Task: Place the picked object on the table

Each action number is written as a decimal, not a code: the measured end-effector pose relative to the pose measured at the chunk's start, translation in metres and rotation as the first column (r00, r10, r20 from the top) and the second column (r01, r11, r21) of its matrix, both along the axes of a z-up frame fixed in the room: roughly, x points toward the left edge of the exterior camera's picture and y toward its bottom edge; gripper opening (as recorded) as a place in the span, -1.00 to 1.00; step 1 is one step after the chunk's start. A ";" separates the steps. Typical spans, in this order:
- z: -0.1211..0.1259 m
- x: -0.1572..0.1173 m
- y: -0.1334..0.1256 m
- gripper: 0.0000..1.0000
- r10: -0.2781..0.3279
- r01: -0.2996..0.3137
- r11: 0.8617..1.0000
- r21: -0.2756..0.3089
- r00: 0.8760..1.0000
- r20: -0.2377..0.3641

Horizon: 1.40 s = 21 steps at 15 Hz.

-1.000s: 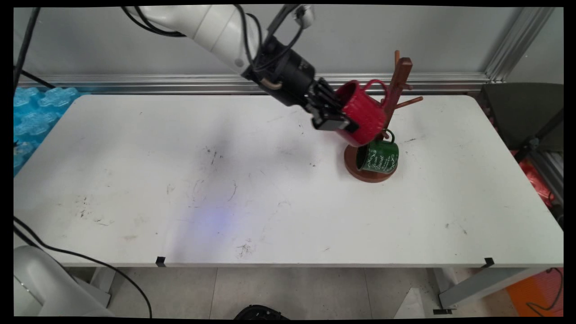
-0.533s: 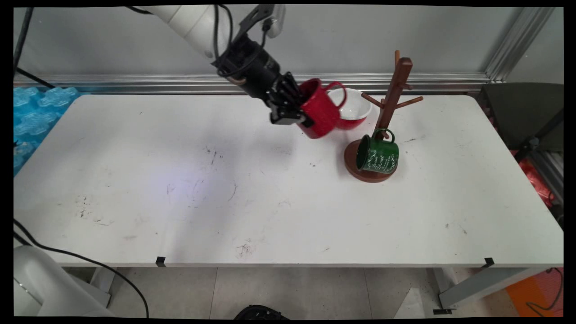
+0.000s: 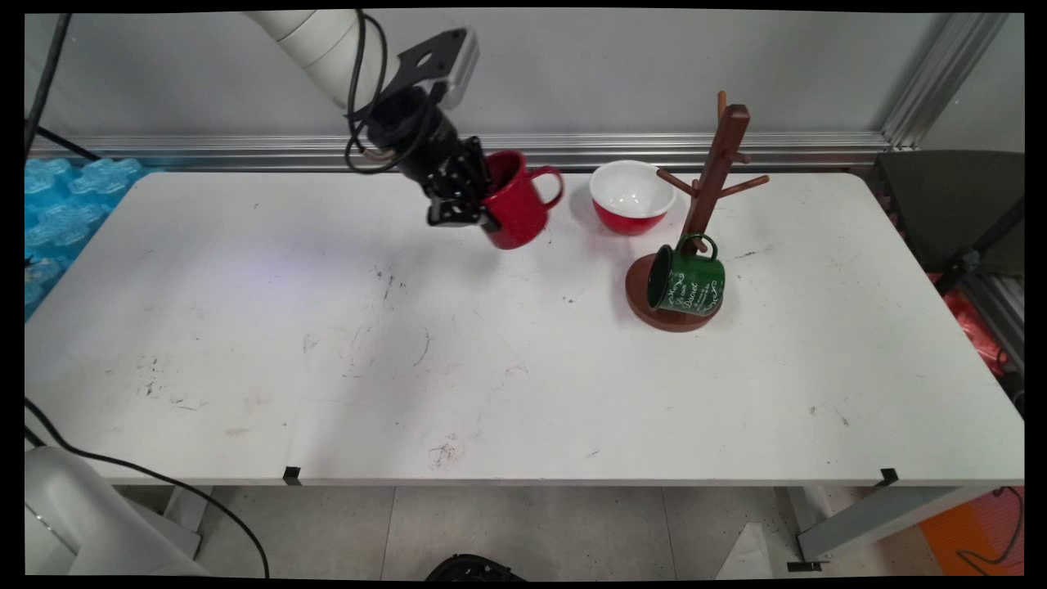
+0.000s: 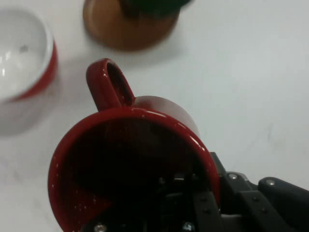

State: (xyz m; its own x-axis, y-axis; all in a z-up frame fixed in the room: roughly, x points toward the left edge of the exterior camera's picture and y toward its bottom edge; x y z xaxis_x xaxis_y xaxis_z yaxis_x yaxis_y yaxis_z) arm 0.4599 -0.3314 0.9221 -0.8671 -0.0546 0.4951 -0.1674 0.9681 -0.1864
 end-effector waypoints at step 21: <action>-0.087 0.023 -0.022 -1.00 0.037 -0.034 0.999 -0.016 0.948 0.315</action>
